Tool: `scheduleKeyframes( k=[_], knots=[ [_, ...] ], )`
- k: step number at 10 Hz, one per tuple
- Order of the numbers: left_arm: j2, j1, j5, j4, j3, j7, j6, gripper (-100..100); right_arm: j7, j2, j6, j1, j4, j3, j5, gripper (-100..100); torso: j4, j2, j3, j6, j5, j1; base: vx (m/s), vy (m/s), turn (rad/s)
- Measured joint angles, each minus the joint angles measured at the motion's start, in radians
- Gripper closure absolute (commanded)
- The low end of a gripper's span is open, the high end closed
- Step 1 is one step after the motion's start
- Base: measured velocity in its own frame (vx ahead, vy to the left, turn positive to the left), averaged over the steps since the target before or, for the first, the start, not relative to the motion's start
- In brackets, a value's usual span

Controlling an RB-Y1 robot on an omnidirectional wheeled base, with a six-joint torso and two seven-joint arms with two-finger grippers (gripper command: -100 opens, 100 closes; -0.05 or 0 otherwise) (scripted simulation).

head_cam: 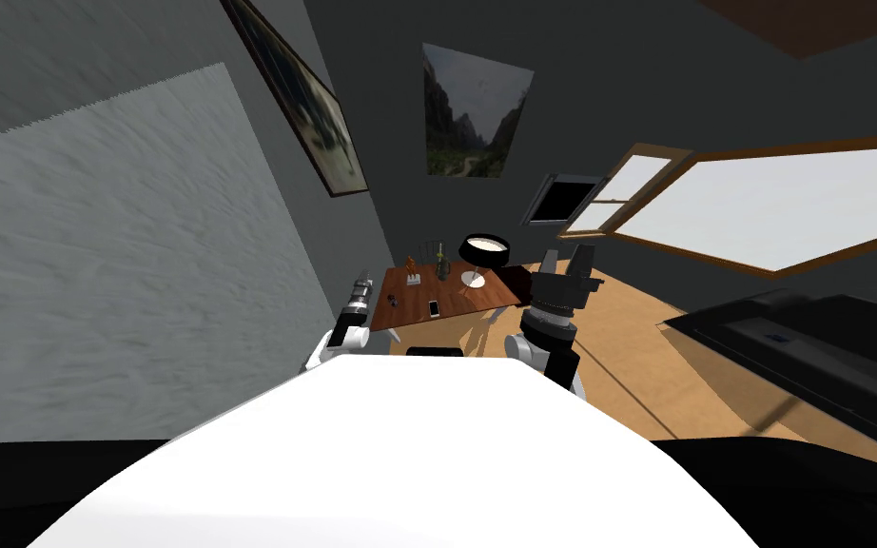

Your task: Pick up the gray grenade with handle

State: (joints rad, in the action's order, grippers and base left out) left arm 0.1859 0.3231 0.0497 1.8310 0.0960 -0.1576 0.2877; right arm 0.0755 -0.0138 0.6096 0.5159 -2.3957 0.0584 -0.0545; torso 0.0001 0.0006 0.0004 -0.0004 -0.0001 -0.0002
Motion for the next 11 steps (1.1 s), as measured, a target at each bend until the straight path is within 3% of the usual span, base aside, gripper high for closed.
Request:
scheduleKeyframes(
  k=[3, 11],
  knots=[
    [0.021, -0.018, 0.015, -0.069, 0.018, 0.003, -0.012, -100, 0.000, 0.000, 0.000, 0.000, 0.000, 0.000, 0.000, 0, 0.000, 0.000, 0.000, 0.000, 0.000, 0.000, -0.010, -0.011, -0.113],
    [0.076, -0.107, 0.064, -0.333, 0.081, -0.002, -0.043, -100, 0.000, 0.000, 0.000, 0.000, 0.000, 0.000, 0.000, 0, 0.000, 0.000, 0.000, 0.000, 0.000, 0.000, -0.007, -0.016, -0.109]
  ],
)
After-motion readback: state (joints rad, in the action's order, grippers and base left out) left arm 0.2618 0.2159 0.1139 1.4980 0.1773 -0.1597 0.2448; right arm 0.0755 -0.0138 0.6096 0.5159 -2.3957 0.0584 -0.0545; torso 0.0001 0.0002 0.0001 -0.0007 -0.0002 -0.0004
